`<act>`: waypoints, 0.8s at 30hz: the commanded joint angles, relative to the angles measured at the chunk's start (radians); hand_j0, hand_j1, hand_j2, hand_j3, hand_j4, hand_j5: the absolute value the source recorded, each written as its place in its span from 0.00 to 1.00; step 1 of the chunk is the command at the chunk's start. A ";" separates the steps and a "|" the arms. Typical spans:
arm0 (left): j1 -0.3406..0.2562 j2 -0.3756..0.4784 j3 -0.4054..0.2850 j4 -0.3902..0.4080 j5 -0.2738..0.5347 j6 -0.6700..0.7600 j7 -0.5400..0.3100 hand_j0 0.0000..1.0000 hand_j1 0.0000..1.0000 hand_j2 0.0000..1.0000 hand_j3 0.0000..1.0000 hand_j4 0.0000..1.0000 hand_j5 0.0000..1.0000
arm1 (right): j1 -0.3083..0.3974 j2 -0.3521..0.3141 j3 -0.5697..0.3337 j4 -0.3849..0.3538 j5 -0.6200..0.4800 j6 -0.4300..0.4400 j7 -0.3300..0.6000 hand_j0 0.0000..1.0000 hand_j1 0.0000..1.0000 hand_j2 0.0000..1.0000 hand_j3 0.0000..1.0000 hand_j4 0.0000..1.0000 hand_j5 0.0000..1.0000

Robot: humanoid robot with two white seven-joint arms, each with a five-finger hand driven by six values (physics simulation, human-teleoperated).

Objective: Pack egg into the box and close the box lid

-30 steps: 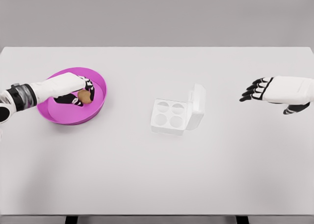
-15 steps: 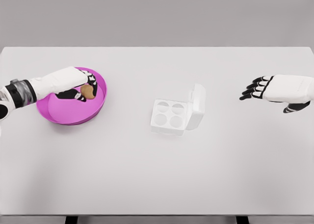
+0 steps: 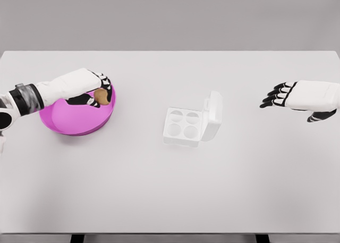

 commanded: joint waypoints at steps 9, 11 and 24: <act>-0.005 -0.031 0.001 -0.022 0.018 0.003 0.001 0.34 0.34 0.34 0.34 0.34 0.34 | 0.000 -0.002 -0.002 0.000 -0.005 0.001 -0.001 1.00 1.00 1.00 1.00 1.00 1.00; -0.005 -0.043 -0.001 -0.022 0.018 0.003 0.001 0.34 0.34 0.34 0.34 0.34 0.34 | 0.000 -0.002 -0.002 0.000 -0.005 0.001 -0.001 1.00 1.00 1.00 1.00 1.00 1.00; -0.006 -0.126 -0.015 -0.027 0.018 0.003 0.001 0.34 0.34 0.34 0.34 0.34 0.34 | 0.000 -0.002 -0.002 0.000 -0.005 0.001 -0.001 1.00 1.00 1.00 1.00 1.00 1.00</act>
